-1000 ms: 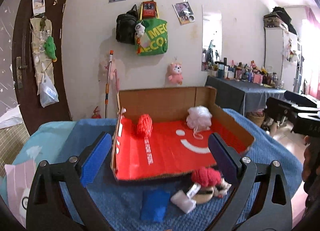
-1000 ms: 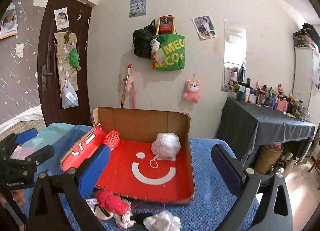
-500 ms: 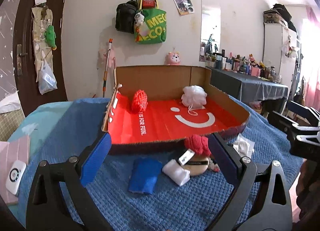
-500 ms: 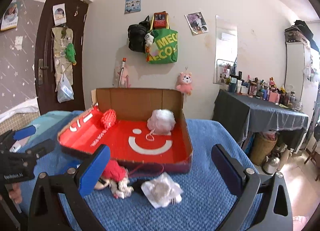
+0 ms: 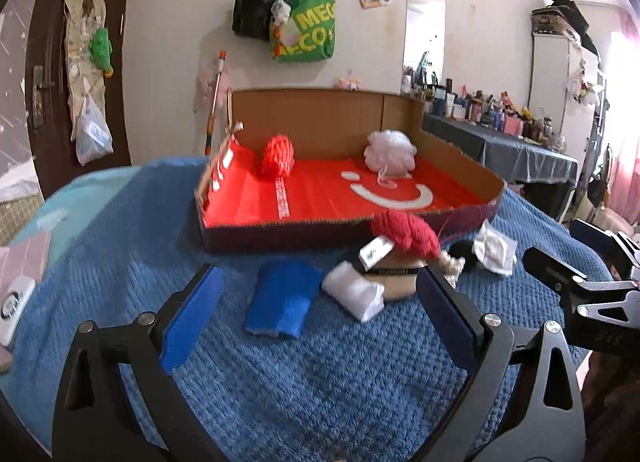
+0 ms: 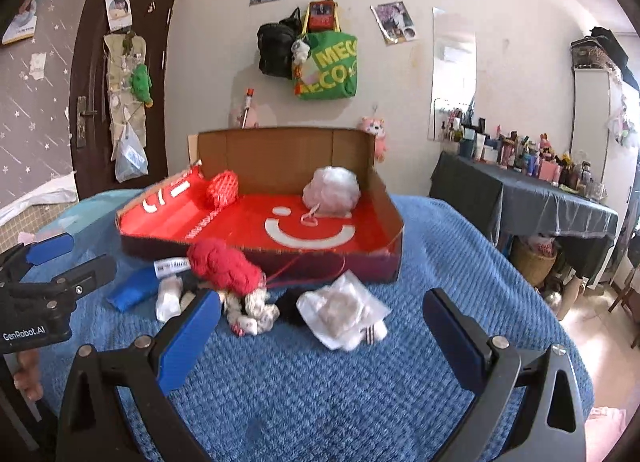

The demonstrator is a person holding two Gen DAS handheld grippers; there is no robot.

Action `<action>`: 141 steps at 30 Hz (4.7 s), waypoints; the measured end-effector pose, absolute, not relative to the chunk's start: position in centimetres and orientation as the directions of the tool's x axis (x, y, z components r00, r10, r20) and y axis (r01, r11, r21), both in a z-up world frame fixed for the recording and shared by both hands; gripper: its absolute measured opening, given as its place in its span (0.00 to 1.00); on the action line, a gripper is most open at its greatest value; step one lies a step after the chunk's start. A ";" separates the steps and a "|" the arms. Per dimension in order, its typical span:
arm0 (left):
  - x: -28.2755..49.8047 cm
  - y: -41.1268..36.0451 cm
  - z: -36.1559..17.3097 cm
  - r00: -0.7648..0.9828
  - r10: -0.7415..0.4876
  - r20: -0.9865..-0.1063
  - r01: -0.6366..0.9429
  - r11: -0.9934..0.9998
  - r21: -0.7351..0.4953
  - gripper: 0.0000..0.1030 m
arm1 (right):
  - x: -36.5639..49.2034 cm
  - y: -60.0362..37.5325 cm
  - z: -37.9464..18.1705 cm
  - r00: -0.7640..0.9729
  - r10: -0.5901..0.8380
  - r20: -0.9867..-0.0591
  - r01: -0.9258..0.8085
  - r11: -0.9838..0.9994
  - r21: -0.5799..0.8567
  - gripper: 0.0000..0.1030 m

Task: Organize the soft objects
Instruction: 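Grasp the blue cloth with the left tool while the right tool grasps the tissue-wrapped item, then lift the blue cloth with the left tool while the right tool lifts the white tissue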

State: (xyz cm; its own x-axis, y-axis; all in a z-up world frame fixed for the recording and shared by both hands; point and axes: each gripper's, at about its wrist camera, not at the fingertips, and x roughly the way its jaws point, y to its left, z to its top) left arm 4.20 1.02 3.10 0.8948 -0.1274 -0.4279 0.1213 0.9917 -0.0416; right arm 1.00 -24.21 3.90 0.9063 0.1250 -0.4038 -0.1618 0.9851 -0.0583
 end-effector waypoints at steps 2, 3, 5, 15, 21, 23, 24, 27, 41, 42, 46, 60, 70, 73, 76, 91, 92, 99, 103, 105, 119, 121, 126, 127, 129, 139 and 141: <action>4.4 1.1 2.4 0.884 -0.131 -0.449 0.121 0.991 -0.051 0.96 | 1.1 -24.1 3.2 0.899 0.125 -0.420 -0.162 0.985 -0.054 1.00; 4.4 1.1 2.2 0.881 -0.131 -0.455 0.120 0.991 -0.052 0.96 | 1.2 -24.1 2.9 0.894 0.127 -0.429 -0.163 0.985 -0.048 1.00; 4.6 1.1 1.6 0.871 -0.130 -0.474 0.120 0.991 -0.051 0.96 | 1.4 -24.1 2.2 0.885 0.130 -0.447 -0.163 0.986 -0.037 1.00; 5.5 1.2 0.5 0.847 -0.126 -0.516 0.113 0.992 -0.058 0.96 | 2.3 -24.9 0.8 0.851 0.139 -0.506 -0.160 0.987 0.002 1.00; 6.1 1.4 0.3 0.829 -0.124 -0.545 0.115 0.992 -0.050 0.96 | 3.5 -25.2 0.3 0.819 0.152 -0.553 -0.164 0.986 0.028 1.00; 6.6 1.4 0.4 0.816 -0.123 -0.565 0.120 0.992 -0.043 0.96 | 4.0 -25.3 0.2 0.805 0.160 -0.571 -0.170 0.985 0.036 1.00; 6.9 1.5 0.4 0.810 -0.118 -0.574 0.120 0.992 -0.034 0.96 | 4.3 -25.5 0.2 0.799 0.163 -0.579 -0.171 0.984 0.041 1.00; 7.6 1.4 0.3 0.796 -0.072 -0.601 0.104 0.994 0.018 0.96 | 5.2 -25.8 0.1 0.775 0.177 -0.607 -0.180 0.982 0.057 1.00; 11.1 3.3 -0.4 0.711 -0.086 -0.698 0.135 0.991 0.016 0.94 | 8.9 -26.7 0.6 0.710 0.169 -0.683 -0.220 0.975 0.013 0.98; 11.3 3.4 -0.5 0.707 -0.084 -0.702 0.138 0.990 0.020 0.92 | 9.2 -26.6 0.5 0.705 0.168 -0.689 -0.224 0.975 0.009 0.97; 12.0 3.4 -0.7 0.693 -0.085 -0.716 0.160 0.986 0.038 0.88 | 9.9 -26.3 0.3 0.683 0.175 -0.709 -0.248 0.969 0.000 0.93; 14.0 3.3 -1.4 0.638 -0.143 -0.757 0.224 0.975 0.005 0.59 | 11.3 -26.8 0.1 0.640 0.238 -0.730 -0.274 0.959 0.072 0.69; 13.3 3.6 -1.0 0.650 -0.143 -0.746 0.215 0.977 0.001 0.29 | 10.4 -27.2 1.2 0.684 0.233 -0.692 -0.278 0.959 0.048 0.42; 13.1 3.9 -0.6 0.652 -0.163 -0.740 0.215 0.976 -0.025 0.28 | 10.3 -27.1 1.4 0.694 0.224 -0.685 -0.275 0.961 0.036 0.38; 12.8 3.9 -0.2 0.658 -0.170 -0.734 0.221 0.975 -0.028 0.28 | 9.9 -27.0 1.8 0.707 0.228 -0.670 -0.277 0.960 0.035 0.36; 12.1 3.7 1.1 0.679 -0.188 -0.710 0.240 0.970 -0.027 0.28 | 9.5 -27.0 3.1 0.724 0.259 -0.639 -0.287 0.956 0.062 0.35; 12.1 3.7 1.1 0.679 -0.188 -0.710 0.242 0.970 -0.025 0.28 | 9.4 -27.1 3.2 0.729 0.257 -0.634 -0.284 0.957 0.061 0.35; 11.8 3.5 1.4 0.684 -0.194 -0.703 0.250 0.968 -0.024 0.28 | 9.1 -27.4 4.0 0.746 0.261 -0.613 -0.287 0.956 0.058 0.35; 11.8 3.4 1.4 0.680 -0.196 -0.706 0.255 0.967 -0.023 0.28 | 9.6 -27.7 3.4 0.715 0.296 -0.633 -0.298 0.948 0.107 0.36; 11.8 3.3 1.2 0.676 -0.197 -0.710 0.259 0.966 -0.021 0.28 | 9.6 -27.7 2.9 0.711 0.285 -0.643 -0.290 0.952 0.101 0.38; 12.4 3.0 -1.1 0.640 -0.177 -0.748 0.255 0.967 -0.010 0.54 | 9.1 -28.2 1.4 0.703 0.243 -0.668 -0.297 0.954 0.034 0.69; 12.2 2.9 -1.1 0.651 -0.169 -0.740 0.249 0.968 -0.002 0.54 | 8.7 -27.6 1.6 0.713 0.240 -0.659 -0.322 0.947 -0.004 0.71; 12.4 3.0 -1.3 0.653 -0.164 -0.740 0.242 0.970 -0.001 0.54 | 8.7 -26.6 1.5 0.704 0.238 -0.669 -0.368 0.928 -0.057 0.71; 12.4 2.9 -1.3 0.652 -0.163 -0.740 0.242 0.970 0.000 0.53 | 8.8 -26.4 1.4 0.703 0.229 -0.673 -0.369 0.927 -0.071 0.71; 12.4 2.8 -1.3 0.653 -0.163 -0.739 0.244 0.970 0.002 0.42 | 9.1 -26.3 1.1 0.698 0.227 -0.679 -0.377 0.923 -0.079 0.71; 12.3 2.7 -1.0 0.650 -0.192 -0.736 0.264 0.964 -0.019 0.24 | 9.1 -25.8 0.8 0.694 0.232 -0.682 -0.401 0.911 -0.098 0.15; 12.3 2.7 -0.8 0.649 -0.201 -0.734 0.267 0.963 -0.028 0.24 | 9.0 -26.1 1.2 0.698 0.244 -0.673 -0.396 0.915 -0.080 0.15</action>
